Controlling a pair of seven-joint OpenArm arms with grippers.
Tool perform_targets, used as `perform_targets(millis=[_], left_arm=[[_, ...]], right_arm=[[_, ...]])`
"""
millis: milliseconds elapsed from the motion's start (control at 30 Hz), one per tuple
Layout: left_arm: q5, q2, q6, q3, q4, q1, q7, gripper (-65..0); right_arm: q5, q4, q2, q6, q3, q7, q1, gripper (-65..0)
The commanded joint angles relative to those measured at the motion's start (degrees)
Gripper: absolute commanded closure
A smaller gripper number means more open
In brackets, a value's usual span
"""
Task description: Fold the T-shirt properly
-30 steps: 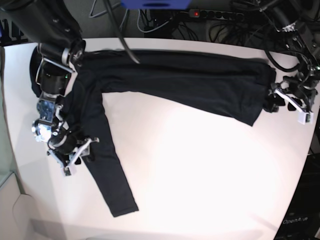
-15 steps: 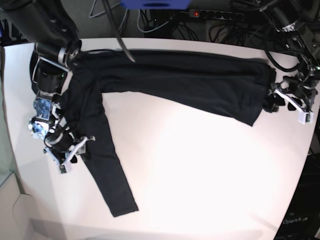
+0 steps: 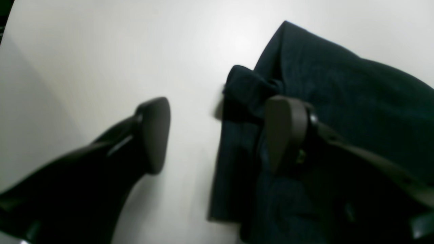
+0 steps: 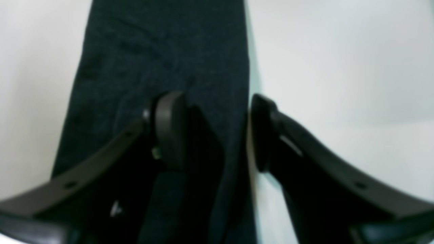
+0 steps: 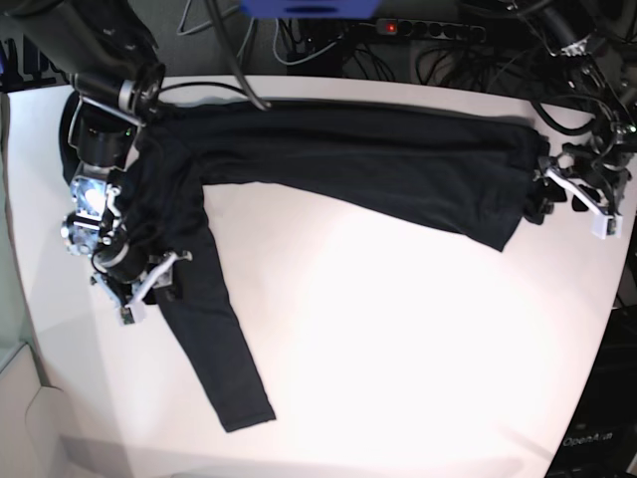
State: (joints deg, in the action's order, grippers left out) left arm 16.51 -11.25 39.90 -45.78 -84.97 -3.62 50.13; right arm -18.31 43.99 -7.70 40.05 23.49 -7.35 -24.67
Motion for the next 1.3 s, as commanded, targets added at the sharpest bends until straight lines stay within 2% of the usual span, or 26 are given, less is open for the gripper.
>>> perform_targets(millis=[0,200,433,533,733,900,1133,1267], left_arm=[[0.9,-0.8,0.1,-0.2,-1.1,0.7,-1.2,-42.0],[0.9,-0.9,0.1,-2.2,-1.1,-0.1,-1.2,-42.0],[1.2,-2.0,0.1,-6.1,-1.1,-2.0,-0.8,-42.0],[1.4,-2.3,0.1,-7.5,-1.2,-3.8,-0.8,-42.0],[1.3,-2.3,0.1,-9.8,-5.7,-7.7,-0.8,-42.0],[1.1,-2.3,0.1,-9.8,-8.7,-9.7,-0.8,-42.0],[1.0,-2.3,0.1,-9.8,-8.3,-9.4,-1.1,-42.0],[1.0,-2.3,0.1,-9.8,-8.2,-9.3,-1.1,-42.0]], right_arm=[[0.3,0.8,-0.3,-0.1,-0.1,0.1,-1.2,-22.5],[0.2,0.9,0.5,-0.1,-0.2,0.1,0.2,0.0],[0.2,3.1,1.4,-0.1,-0.1,-0.5,0.0,0.0],[0.2,9.9,4.1,-0.1,-0.1,-1.3,2.0,0.0],[0.2,27.5,11.8,-0.1,-0.9,-7.5,7.7,0.0],[0.2,43.7,16.0,-0.1,-9.0,-13.1,15.0,0.0],[0.5,63.1,16.7,-0.1,-21.3,-21.8,27.5,0.0],[0.5,65.3,16.7,-0.1,-26.2,-22.1,34.3,0.0]])
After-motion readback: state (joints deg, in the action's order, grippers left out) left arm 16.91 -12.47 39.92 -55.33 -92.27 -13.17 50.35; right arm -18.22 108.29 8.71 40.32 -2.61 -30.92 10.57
